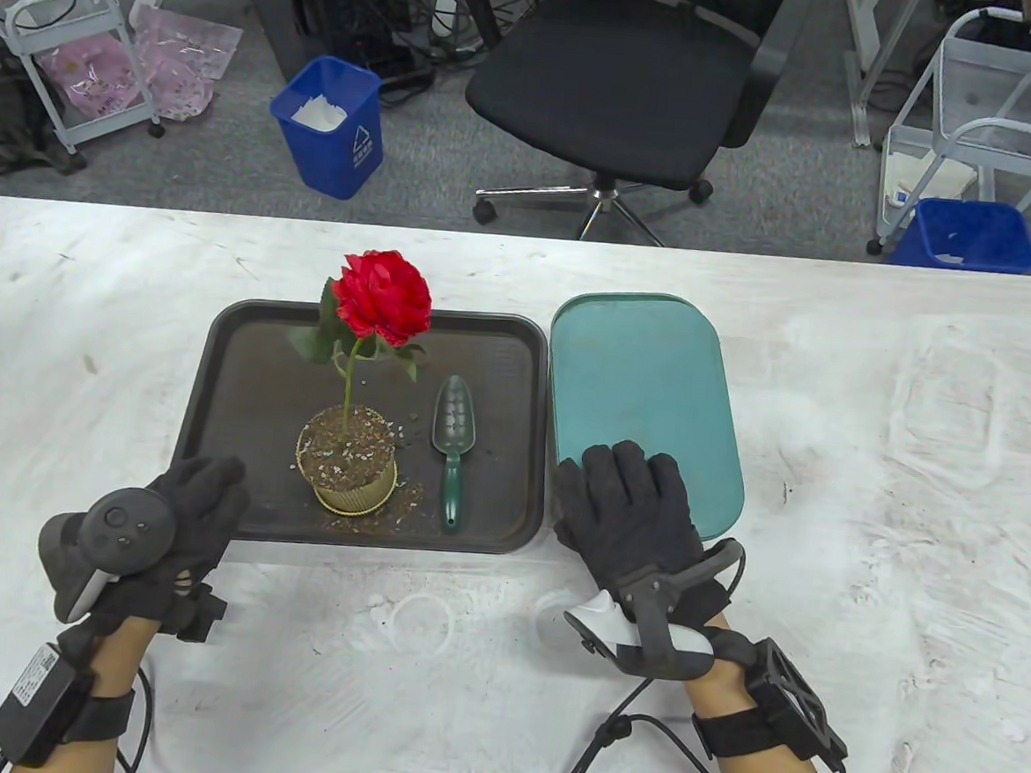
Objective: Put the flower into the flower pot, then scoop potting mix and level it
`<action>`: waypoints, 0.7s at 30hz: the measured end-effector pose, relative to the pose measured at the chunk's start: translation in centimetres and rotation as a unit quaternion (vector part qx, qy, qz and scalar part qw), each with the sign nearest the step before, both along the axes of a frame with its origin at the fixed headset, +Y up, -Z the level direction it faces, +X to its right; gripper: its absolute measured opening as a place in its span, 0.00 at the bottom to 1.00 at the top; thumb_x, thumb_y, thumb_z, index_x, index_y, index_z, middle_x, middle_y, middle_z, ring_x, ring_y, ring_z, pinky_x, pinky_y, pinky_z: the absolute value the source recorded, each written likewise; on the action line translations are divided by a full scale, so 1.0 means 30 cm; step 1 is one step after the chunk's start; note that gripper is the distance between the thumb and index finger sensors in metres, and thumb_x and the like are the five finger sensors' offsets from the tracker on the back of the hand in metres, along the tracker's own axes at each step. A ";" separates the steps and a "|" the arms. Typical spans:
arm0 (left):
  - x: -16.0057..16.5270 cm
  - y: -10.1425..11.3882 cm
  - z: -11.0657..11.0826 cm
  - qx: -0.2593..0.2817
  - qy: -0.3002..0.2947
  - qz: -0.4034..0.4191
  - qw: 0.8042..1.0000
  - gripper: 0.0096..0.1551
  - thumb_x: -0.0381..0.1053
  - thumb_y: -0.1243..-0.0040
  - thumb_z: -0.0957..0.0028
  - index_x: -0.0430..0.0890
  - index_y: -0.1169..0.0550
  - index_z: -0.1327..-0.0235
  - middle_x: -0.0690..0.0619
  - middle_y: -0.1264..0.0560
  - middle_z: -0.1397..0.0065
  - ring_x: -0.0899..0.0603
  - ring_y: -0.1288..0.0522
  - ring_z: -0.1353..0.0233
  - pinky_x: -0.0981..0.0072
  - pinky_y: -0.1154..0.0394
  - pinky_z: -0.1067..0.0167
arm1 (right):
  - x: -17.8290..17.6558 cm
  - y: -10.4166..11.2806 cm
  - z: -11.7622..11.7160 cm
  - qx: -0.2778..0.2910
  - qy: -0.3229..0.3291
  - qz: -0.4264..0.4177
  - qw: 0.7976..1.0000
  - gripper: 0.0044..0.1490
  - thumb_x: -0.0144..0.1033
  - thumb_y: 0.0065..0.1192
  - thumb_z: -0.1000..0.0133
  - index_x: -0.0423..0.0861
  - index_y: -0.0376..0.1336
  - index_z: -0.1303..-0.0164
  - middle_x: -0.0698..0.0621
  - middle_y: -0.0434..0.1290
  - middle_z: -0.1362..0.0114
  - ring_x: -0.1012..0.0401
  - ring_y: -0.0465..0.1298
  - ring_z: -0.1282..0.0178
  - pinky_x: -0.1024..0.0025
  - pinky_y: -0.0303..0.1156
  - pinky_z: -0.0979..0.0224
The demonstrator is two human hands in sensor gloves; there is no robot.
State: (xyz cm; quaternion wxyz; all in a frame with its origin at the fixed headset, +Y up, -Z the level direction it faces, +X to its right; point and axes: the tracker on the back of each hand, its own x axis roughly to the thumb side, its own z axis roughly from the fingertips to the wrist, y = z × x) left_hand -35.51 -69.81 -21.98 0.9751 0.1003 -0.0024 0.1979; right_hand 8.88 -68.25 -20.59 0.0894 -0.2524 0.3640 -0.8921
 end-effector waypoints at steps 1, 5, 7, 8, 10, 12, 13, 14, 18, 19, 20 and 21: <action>0.000 0.000 0.000 0.000 0.000 0.000 1.000 0.29 0.62 0.35 0.57 0.52 0.15 0.44 0.47 0.19 0.36 0.42 0.12 0.52 0.49 0.17 0.49 | -0.002 0.001 -0.005 -0.003 0.002 0.003 1.000 0.41 0.56 0.55 0.54 0.53 0.60 0.29 0.43 0.68 0.22 0.40 0.73 0.26 0.30 0.73 0.32; -0.002 0.000 -0.001 0.001 -0.001 0.000 1.000 0.29 0.62 0.35 0.57 0.52 0.15 0.44 0.47 0.19 0.36 0.42 0.12 0.52 0.49 0.17 0.49 | -0.007 0.007 -0.018 -0.003 0.010 0.023 1.000 0.41 0.56 0.52 0.53 0.53 0.59 0.28 0.45 0.68 0.22 0.42 0.73 0.25 0.32 0.74 0.31; -0.003 0.000 -0.001 0.001 -0.001 0.001 1.000 0.29 0.62 0.35 0.57 0.52 0.15 0.44 0.47 0.19 0.36 0.42 0.12 0.52 0.49 0.17 0.49 | -0.007 0.013 -0.025 -0.017 0.012 0.024 1.000 0.42 0.57 0.50 0.53 0.54 0.59 0.28 0.45 0.67 0.21 0.42 0.71 0.24 0.31 0.71 0.29; -0.002 0.000 -0.001 0.000 -0.001 0.001 1.000 0.29 0.62 0.35 0.57 0.52 0.15 0.45 0.47 0.19 0.36 0.42 0.12 0.52 0.50 0.17 0.49 | -0.007 0.020 -0.031 -0.031 0.014 0.026 0.999 0.42 0.57 0.48 0.53 0.54 0.58 0.27 0.46 0.66 0.20 0.43 0.71 0.23 0.31 0.70 0.28; -0.001 0.000 -0.001 -0.001 -0.002 0.001 1.000 0.29 0.62 0.35 0.57 0.52 0.15 0.45 0.47 0.19 0.36 0.42 0.12 0.52 0.49 0.17 0.49 | -0.010 0.029 -0.039 -0.052 0.015 0.029 0.998 0.42 0.56 0.48 0.53 0.54 0.57 0.27 0.46 0.65 0.19 0.43 0.69 0.21 0.31 0.69 0.26; 0.000 0.001 -0.001 -0.001 -0.003 0.001 1.000 0.29 0.62 0.35 0.57 0.52 0.15 0.44 0.47 0.19 0.36 0.42 0.12 0.52 0.49 0.17 0.49 | -0.014 0.034 -0.042 -0.055 0.015 0.037 0.998 0.43 0.56 0.48 0.54 0.53 0.57 0.27 0.46 0.64 0.19 0.43 0.69 0.21 0.31 0.68 0.26; 0.000 0.001 -0.001 -0.001 -0.004 0.000 1.000 0.29 0.62 0.35 0.57 0.52 0.15 0.44 0.47 0.19 0.36 0.42 0.12 0.52 0.49 0.17 0.49 | -0.018 0.035 -0.043 -0.055 0.015 0.045 0.997 0.43 0.56 0.48 0.54 0.53 0.57 0.26 0.46 0.64 0.19 0.43 0.69 0.21 0.32 0.68 0.25; 0.001 0.000 -0.001 -0.001 -0.005 0.001 1.000 0.29 0.62 0.35 0.57 0.52 0.15 0.45 0.47 0.19 0.36 0.42 0.12 0.52 0.49 0.17 0.49 | -0.023 0.036 -0.043 -0.053 0.012 0.050 0.997 0.43 0.56 0.48 0.54 0.53 0.57 0.26 0.46 0.64 0.19 0.43 0.69 0.21 0.32 0.68 0.25; 0.003 -0.002 -0.002 -0.004 -0.009 -0.001 1.000 0.29 0.62 0.35 0.57 0.52 0.15 0.45 0.47 0.19 0.36 0.42 0.12 0.52 0.49 0.17 0.49 | -0.037 0.038 -0.047 -0.066 0.007 0.051 0.996 0.44 0.57 0.49 0.55 0.54 0.56 0.26 0.48 0.64 0.18 0.45 0.69 0.20 0.35 0.69 0.25; 0.005 -0.002 -0.002 -0.005 -0.010 -0.001 1.000 0.29 0.62 0.35 0.57 0.52 0.15 0.45 0.47 0.19 0.36 0.42 0.12 0.52 0.49 0.17 0.49 | -0.038 0.041 -0.049 -0.073 0.004 0.048 0.996 0.44 0.57 0.50 0.55 0.54 0.56 0.26 0.48 0.64 0.18 0.45 0.69 0.20 0.36 0.70 0.25; 0.006 -0.002 -0.002 -0.005 -0.011 -0.001 1.000 0.29 0.62 0.35 0.57 0.52 0.15 0.45 0.47 0.19 0.36 0.42 0.11 0.52 0.49 0.17 0.49 | -0.038 0.045 -0.050 -0.084 -0.001 0.046 0.995 0.45 0.58 0.51 0.56 0.55 0.56 0.26 0.49 0.64 0.18 0.45 0.69 0.20 0.36 0.70 0.25; 0.007 -0.003 -0.002 -0.005 -0.011 -0.001 1.000 0.29 0.62 0.35 0.57 0.52 0.15 0.45 0.47 0.19 0.36 0.42 0.11 0.52 0.49 0.17 0.49 | -0.035 0.047 -0.052 -0.103 -0.005 0.038 0.994 0.45 0.58 0.51 0.55 0.55 0.56 0.26 0.50 0.63 0.17 0.45 0.68 0.19 0.36 0.69 0.24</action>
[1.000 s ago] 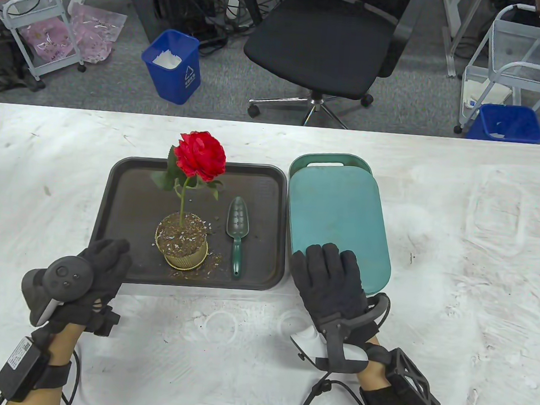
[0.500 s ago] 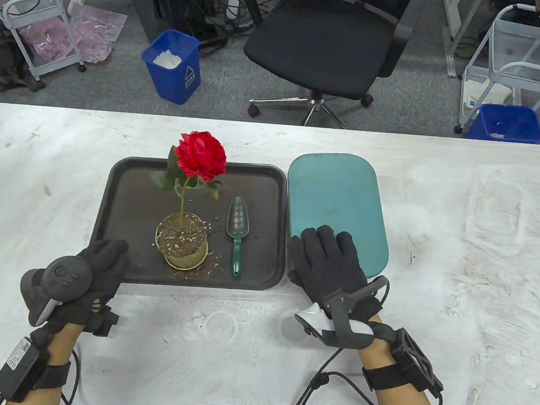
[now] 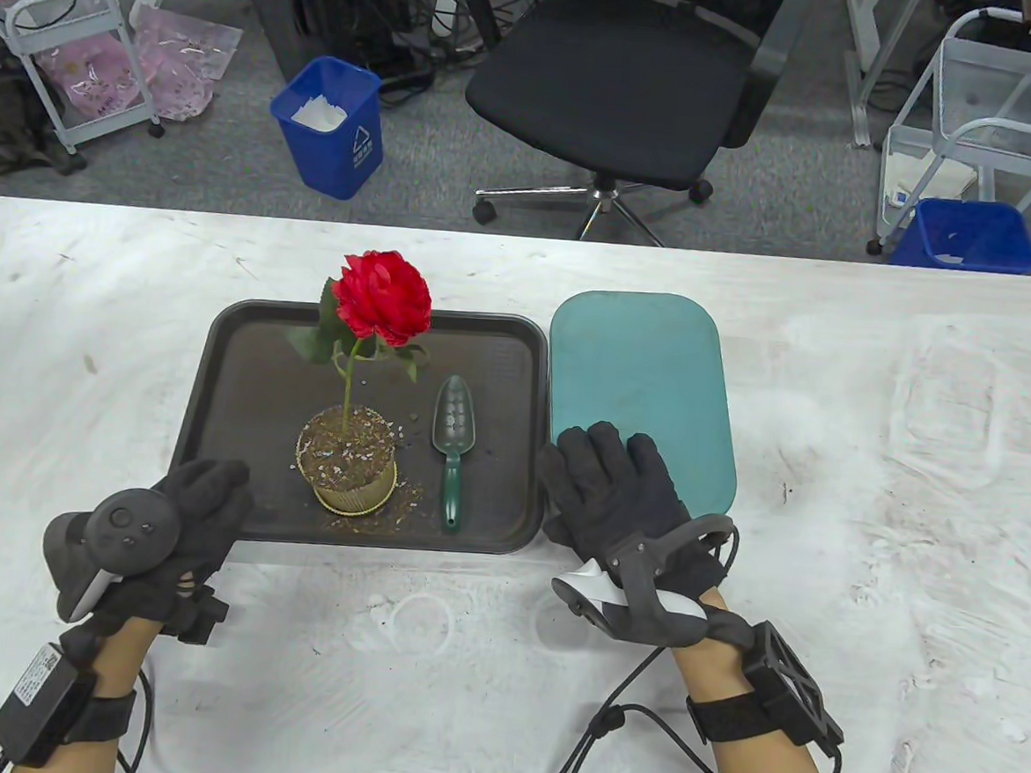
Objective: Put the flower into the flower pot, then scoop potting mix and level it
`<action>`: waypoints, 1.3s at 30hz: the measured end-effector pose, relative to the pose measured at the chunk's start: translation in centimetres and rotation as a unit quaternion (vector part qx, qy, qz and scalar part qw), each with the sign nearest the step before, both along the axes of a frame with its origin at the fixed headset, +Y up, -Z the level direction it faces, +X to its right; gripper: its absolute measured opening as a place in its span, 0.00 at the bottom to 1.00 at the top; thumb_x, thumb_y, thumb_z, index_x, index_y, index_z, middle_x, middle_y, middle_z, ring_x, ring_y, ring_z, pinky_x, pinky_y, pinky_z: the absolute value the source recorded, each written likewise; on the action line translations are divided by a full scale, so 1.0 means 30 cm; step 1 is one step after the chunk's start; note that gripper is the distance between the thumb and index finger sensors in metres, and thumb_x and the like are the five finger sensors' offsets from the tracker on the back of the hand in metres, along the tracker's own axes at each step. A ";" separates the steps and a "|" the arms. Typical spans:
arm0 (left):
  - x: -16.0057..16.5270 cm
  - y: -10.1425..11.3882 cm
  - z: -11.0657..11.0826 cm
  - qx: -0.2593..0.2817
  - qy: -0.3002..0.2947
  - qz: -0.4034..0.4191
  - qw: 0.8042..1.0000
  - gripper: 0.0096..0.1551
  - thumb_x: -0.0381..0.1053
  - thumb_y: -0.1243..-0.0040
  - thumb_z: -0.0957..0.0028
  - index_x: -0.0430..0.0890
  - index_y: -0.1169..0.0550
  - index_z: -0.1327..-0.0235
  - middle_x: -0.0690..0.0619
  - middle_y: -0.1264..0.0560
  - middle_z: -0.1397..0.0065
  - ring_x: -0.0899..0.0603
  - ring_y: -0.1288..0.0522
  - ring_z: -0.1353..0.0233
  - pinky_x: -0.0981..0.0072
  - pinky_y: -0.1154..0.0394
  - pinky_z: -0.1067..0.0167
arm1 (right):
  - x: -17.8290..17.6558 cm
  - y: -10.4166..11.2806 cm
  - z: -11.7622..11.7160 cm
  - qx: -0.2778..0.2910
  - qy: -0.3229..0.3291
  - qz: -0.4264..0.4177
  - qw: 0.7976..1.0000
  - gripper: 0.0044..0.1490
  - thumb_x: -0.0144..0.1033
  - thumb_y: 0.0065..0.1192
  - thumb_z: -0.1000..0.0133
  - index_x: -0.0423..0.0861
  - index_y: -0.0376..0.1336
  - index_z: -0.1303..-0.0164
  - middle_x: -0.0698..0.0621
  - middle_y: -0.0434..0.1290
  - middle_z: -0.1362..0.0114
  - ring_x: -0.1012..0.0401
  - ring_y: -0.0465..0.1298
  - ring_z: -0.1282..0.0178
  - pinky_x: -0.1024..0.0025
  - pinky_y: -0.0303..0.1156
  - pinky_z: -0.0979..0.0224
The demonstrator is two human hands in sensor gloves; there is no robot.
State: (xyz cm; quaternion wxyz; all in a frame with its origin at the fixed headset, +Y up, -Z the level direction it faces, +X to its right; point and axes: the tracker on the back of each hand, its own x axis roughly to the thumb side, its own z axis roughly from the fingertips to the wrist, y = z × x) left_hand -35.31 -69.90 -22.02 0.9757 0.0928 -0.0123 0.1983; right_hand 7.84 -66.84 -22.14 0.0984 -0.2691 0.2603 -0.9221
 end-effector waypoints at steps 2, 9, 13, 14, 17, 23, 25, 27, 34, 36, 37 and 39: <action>0.001 0.000 0.000 0.001 -0.001 0.000 1.000 0.29 0.62 0.35 0.57 0.52 0.15 0.44 0.47 0.19 0.36 0.42 0.12 0.52 0.49 0.17 0.49 | 0.008 0.000 0.000 -0.033 0.001 -0.016 0.999 0.47 0.59 0.52 0.55 0.54 0.54 0.24 0.49 0.60 0.15 0.44 0.64 0.17 0.33 0.65 0.23; 0.003 0.019 0.009 0.016 0.000 0.003 1.000 0.29 0.62 0.35 0.57 0.52 0.15 0.44 0.47 0.19 0.36 0.42 0.12 0.51 0.49 0.18 0.49 | 0.020 0.020 0.041 -0.023 0.013 -0.049 0.998 0.47 0.59 0.49 0.53 0.54 0.50 0.22 0.45 0.54 0.12 0.42 0.57 0.14 0.23 0.56 0.23; 0.008 0.091 0.039 0.068 0.007 -0.029 0.997 0.30 0.62 0.35 0.57 0.52 0.16 0.43 0.47 0.20 0.35 0.41 0.12 0.49 0.49 0.18 0.48 | 0.044 0.052 0.088 0.016 0.003 -0.069 0.997 0.47 0.58 0.49 0.52 0.53 0.50 0.21 0.44 0.53 0.12 0.41 0.55 0.14 0.22 0.54 0.24; 0.011 0.111 0.049 0.083 0.008 -0.033 0.996 0.30 0.62 0.35 0.57 0.52 0.16 0.43 0.47 0.20 0.35 0.41 0.12 0.49 0.49 0.18 0.47 | 0.055 0.066 0.102 0.025 -0.002 -0.082 0.996 0.46 0.58 0.49 0.52 0.53 0.50 0.21 0.44 0.53 0.12 0.41 0.55 0.14 0.22 0.54 0.24; 0.029 0.186 0.103 0.146 0.013 -0.045 0.988 0.31 0.63 0.36 0.56 0.53 0.17 0.40 0.48 0.22 0.33 0.41 0.14 0.44 0.48 0.19 0.44 | 0.090 0.111 0.148 0.057 -0.013 -0.138 0.989 0.45 0.57 0.51 0.51 0.53 0.51 0.22 0.44 0.54 0.12 0.41 0.56 0.14 0.22 0.55 0.24; 0.105 0.187 0.181 0.171 -0.011 -0.098 0.980 0.35 0.66 0.37 0.56 0.54 0.22 0.35 0.48 0.31 0.24 0.37 0.23 0.29 0.40 0.28 0.32 | 0.149 0.104 0.215 0.101 -0.022 -0.205 0.973 0.43 0.54 0.51 0.49 0.52 0.54 0.23 0.44 0.57 0.14 0.41 0.58 0.15 0.23 0.56 0.24; 0.133 0.171 0.180 0.161 -0.034 -0.128 0.978 0.40 0.70 0.38 0.57 0.56 0.25 0.30 0.49 0.37 0.20 0.36 0.30 0.23 0.36 0.34 0.28 | 0.165 0.081 0.216 0.096 -0.032 -0.193 0.976 0.42 0.54 0.51 0.49 0.52 0.54 0.23 0.44 0.58 0.14 0.41 0.59 0.15 0.22 0.56 0.24; 0.157 0.156 0.173 0.152 -0.050 -0.157 0.975 0.45 0.74 0.40 0.59 0.57 0.30 0.26 0.49 0.42 0.17 0.35 0.36 0.18 0.34 0.39 0.25 | 0.191 0.046 0.213 0.086 -0.047 -0.184 0.978 0.42 0.55 0.51 0.49 0.52 0.55 0.23 0.44 0.58 0.14 0.41 0.60 0.15 0.22 0.56 0.25; 0.180 0.083 0.127 0.081 -0.069 -0.217 0.970 0.58 0.84 0.49 0.64 0.62 0.47 0.20 0.52 0.58 0.15 0.34 0.54 0.12 0.29 0.53 0.21 | 0.221 -0.010 0.174 0.041 -0.070 -0.191 0.978 0.44 0.59 0.47 0.50 0.53 0.54 0.22 0.43 0.57 0.13 0.38 0.57 0.14 0.17 0.51 0.26; 0.174 0.073 0.119 0.071 -0.070 -0.210 0.973 0.59 0.84 0.50 0.64 0.62 0.48 0.20 0.51 0.60 0.14 0.34 0.56 0.12 0.28 0.53 0.21 | 0.221 -0.020 0.167 0.034 -0.073 -0.185 0.979 0.44 0.59 0.47 0.50 0.54 0.53 0.22 0.43 0.56 0.12 0.38 0.56 0.14 0.17 0.50 0.26; 0.172 0.069 0.115 0.068 -0.068 -0.205 0.974 0.59 0.84 0.50 0.64 0.62 0.48 0.20 0.51 0.60 0.15 0.34 0.55 0.12 0.28 0.53 0.22 | 0.222 -0.023 0.165 0.030 -0.074 -0.185 0.980 0.44 0.59 0.47 0.50 0.54 0.53 0.22 0.43 0.56 0.12 0.38 0.56 0.14 0.17 0.50 0.26; 0.170 0.067 0.113 0.066 -0.066 -0.204 0.975 0.59 0.84 0.49 0.64 0.62 0.47 0.20 0.51 0.58 0.15 0.34 0.55 0.12 0.28 0.53 0.22 | 0.225 -0.024 0.163 0.027 -0.074 -0.188 0.979 0.44 0.59 0.47 0.49 0.54 0.53 0.22 0.42 0.56 0.12 0.38 0.56 0.14 0.17 0.50 0.26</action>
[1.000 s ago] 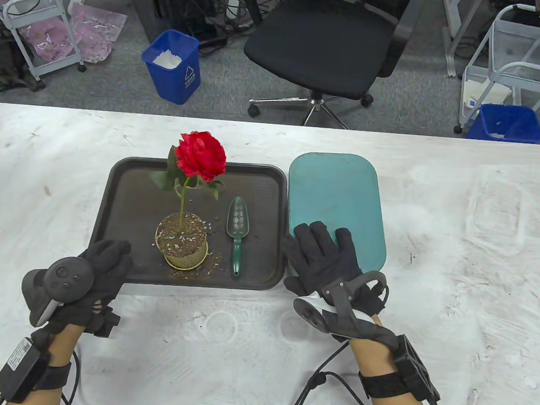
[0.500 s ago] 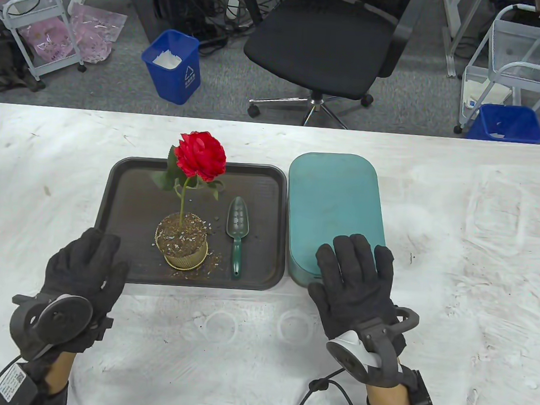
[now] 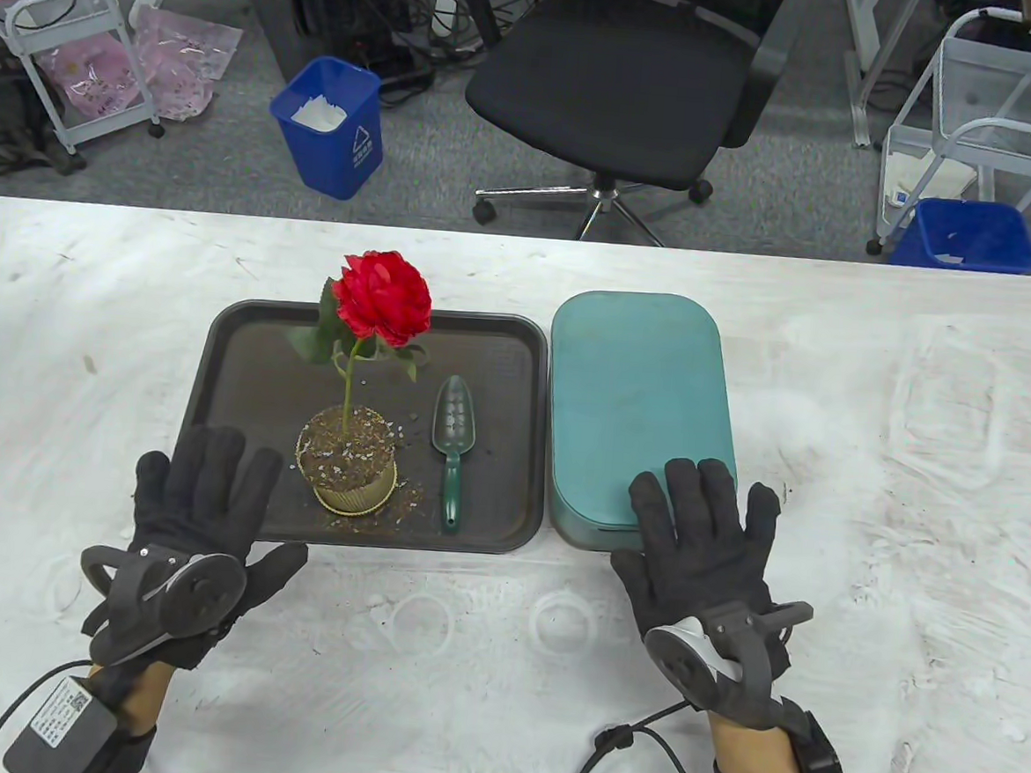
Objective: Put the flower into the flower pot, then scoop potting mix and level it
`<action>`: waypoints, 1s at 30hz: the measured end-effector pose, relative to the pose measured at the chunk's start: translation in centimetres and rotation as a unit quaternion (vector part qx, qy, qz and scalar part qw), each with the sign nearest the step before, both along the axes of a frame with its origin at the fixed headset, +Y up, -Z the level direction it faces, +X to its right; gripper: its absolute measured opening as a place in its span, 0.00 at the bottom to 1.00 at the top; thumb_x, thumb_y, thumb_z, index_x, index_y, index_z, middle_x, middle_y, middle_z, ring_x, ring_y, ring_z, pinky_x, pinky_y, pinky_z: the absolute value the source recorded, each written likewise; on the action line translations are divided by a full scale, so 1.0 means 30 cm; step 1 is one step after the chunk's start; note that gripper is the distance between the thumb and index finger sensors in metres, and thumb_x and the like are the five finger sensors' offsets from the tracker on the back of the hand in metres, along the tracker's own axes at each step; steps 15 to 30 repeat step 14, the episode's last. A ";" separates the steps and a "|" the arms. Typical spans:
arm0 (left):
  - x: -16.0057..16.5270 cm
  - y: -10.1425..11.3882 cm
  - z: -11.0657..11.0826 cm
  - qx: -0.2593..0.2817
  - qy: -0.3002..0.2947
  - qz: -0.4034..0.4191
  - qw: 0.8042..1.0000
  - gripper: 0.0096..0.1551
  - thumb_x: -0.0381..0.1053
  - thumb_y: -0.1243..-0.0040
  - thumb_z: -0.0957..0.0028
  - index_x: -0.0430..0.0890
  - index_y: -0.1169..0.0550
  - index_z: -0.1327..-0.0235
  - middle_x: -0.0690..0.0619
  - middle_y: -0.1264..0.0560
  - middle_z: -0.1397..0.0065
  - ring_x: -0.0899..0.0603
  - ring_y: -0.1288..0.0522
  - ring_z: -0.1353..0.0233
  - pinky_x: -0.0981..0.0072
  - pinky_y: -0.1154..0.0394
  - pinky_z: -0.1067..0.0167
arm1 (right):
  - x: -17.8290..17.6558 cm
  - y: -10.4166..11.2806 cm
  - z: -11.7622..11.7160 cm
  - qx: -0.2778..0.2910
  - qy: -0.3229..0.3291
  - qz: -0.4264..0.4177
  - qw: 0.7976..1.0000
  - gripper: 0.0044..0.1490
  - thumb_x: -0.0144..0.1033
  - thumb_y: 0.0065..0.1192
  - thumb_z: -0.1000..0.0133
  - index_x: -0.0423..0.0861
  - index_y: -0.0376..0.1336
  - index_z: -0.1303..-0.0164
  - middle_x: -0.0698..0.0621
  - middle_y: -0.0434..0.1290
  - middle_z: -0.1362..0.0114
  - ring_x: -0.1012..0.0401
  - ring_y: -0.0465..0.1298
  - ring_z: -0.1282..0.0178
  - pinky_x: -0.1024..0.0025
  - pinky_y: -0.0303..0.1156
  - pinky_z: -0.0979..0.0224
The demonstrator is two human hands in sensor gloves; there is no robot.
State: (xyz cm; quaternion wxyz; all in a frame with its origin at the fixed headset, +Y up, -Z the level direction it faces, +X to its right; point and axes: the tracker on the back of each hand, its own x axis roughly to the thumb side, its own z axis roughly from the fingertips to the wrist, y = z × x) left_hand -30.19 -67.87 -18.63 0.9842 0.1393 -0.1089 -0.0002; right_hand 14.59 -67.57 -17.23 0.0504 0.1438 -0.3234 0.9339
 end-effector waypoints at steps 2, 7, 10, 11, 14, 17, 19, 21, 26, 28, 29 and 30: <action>0.002 -0.001 0.000 -0.002 0.001 -0.001 1.000 0.58 0.83 0.49 0.64 0.62 0.47 0.20 0.51 0.58 0.15 0.34 0.55 0.12 0.28 0.53 0.22 | 0.001 0.000 0.000 -0.001 -0.001 -0.003 1.000 0.44 0.59 0.47 0.49 0.54 0.53 0.22 0.42 0.56 0.13 0.38 0.57 0.14 0.17 0.50 0.26; 0.009 -0.003 -0.002 -0.006 0.003 -0.005 1.000 0.57 0.82 0.48 0.64 0.61 0.46 0.20 0.50 0.57 0.15 0.34 0.54 0.12 0.29 0.52 0.22 | 0.001 -0.002 0.000 -0.001 -0.002 -0.003 1.000 0.44 0.58 0.47 0.49 0.53 0.53 0.22 0.41 0.56 0.13 0.38 0.57 0.15 0.17 0.51 0.26; 0.012 -0.003 -0.002 -0.009 0.003 -0.005 1.000 0.57 0.82 0.48 0.64 0.61 0.46 0.20 0.50 0.57 0.15 0.34 0.53 0.12 0.29 0.52 0.22 | -0.001 -0.001 0.000 -0.004 -0.002 -0.002 1.000 0.44 0.58 0.47 0.49 0.53 0.53 0.22 0.41 0.56 0.13 0.38 0.58 0.15 0.17 0.51 0.26; 0.013 -0.003 -0.002 -0.010 0.003 -0.004 1.000 0.57 0.82 0.48 0.64 0.61 0.46 0.20 0.50 0.57 0.15 0.34 0.53 0.12 0.29 0.52 0.22 | -0.003 -0.001 0.001 -0.004 -0.002 0.000 1.000 0.44 0.58 0.47 0.49 0.53 0.53 0.22 0.41 0.57 0.13 0.38 0.58 0.15 0.17 0.51 0.26; 0.016 -0.004 -0.003 -0.012 0.002 -0.005 1.000 0.57 0.81 0.47 0.64 0.61 0.45 0.20 0.50 0.56 0.15 0.34 0.53 0.12 0.29 0.51 0.22 | -0.007 -0.004 -0.002 -0.009 0.000 0.003 1.000 0.44 0.58 0.47 0.49 0.53 0.53 0.22 0.41 0.57 0.14 0.38 0.59 0.16 0.18 0.52 0.26; 0.016 -0.004 -0.003 -0.012 0.002 -0.005 1.000 0.57 0.81 0.47 0.64 0.61 0.45 0.20 0.50 0.56 0.15 0.34 0.53 0.12 0.29 0.51 0.22 | -0.007 -0.004 -0.002 -0.009 0.000 0.003 1.000 0.44 0.58 0.47 0.49 0.53 0.53 0.22 0.41 0.57 0.14 0.38 0.59 0.16 0.18 0.52 0.26; 0.016 -0.004 -0.003 -0.012 0.002 -0.005 1.000 0.57 0.81 0.47 0.64 0.61 0.45 0.20 0.50 0.56 0.15 0.34 0.53 0.12 0.29 0.51 0.22 | -0.007 -0.004 -0.002 -0.009 0.000 0.003 1.000 0.44 0.58 0.47 0.49 0.53 0.53 0.22 0.41 0.57 0.14 0.38 0.59 0.16 0.18 0.52 0.26; 0.016 -0.004 -0.003 -0.012 0.002 -0.005 1.000 0.57 0.81 0.47 0.64 0.61 0.45 0.20 0.50 0.56 0.15 0.34 0.53 0.12 0.29 0.51 0.22 | -0.007 -0.004 -0.002 -0.009 0.000 0.003 1.000 0.44 0.58 0.47 0.49 0.53 0.53 0.22 0.41 0.57 0.14 0.38 0.59 0.16 0.18 0.52 0.26; 0.016 -0.004 -0.003 -0.012 0.002 -0.005 1.000 0.57 0.81 0.47 0.64 0.61 0.45 0.20 0.50 0.56 0.15 0.34 0.53 0.12 0.29 0.51 0.22 | -0.007 -0.004 -0.002 -0.009 0.000 0.003 1.000 0.44 0.58 0.47 0.49 0.53 0.53 0.22 0.41 0.57 0.14 0.38 0.59 0.16 0.18 0.52 0.26; 0.016 -0.004 -0.003 -0.012 0.002 -0.005 1.000 0.57 0.81 0.47 0.64 0.61 0.45 0.20 0.50 0.56 0.15 0.34 0.53 0.12 0.29 0.51 0.22 | -0.007 -0.004 -0.002 -0.009 0.000 0.003 1.000 0.44 0.58 0.47 0.49 0.53 0.53 0.22 0.41 0.57 0.14 0.38 0.59 0.16 0.18 0.52 0.26; 0.016 -0.004 -0.003 -0.012 0.002 -0.005 1.000 0.57 0.81 0.47 0.64 0.61 0.45 0.20 0.50 0.56 0.15 0.34 0.53 0.12 0.29 0.51 0.22 | -0.007 -0.004 -0.002 -0.009 0.000 0.003 1.000 0.44 0.58 0.47 0.49 0.53 0.53 0.22 0.41 0.57 0.14 0.38 0.59 0.16 0.18 0.52 0.26; 0.016 -0.004 -0.003 -0.012 0.002 -0.005 1.000 0.57 0.81 0.47 0.64 0.61 0.45 0.20 0.50 0.56 0.15 0.34 0.53 0.12 0.29 0.51 0.22 | -0.007 -0.004 -0.002 -0.009 0.000 0.003 1.000 0.44 0.58 0.47 0.49 0.53 0.53 0.22 0.41 0.57 0.14 0.38 0.59 0.16 0.18 0.52 0.26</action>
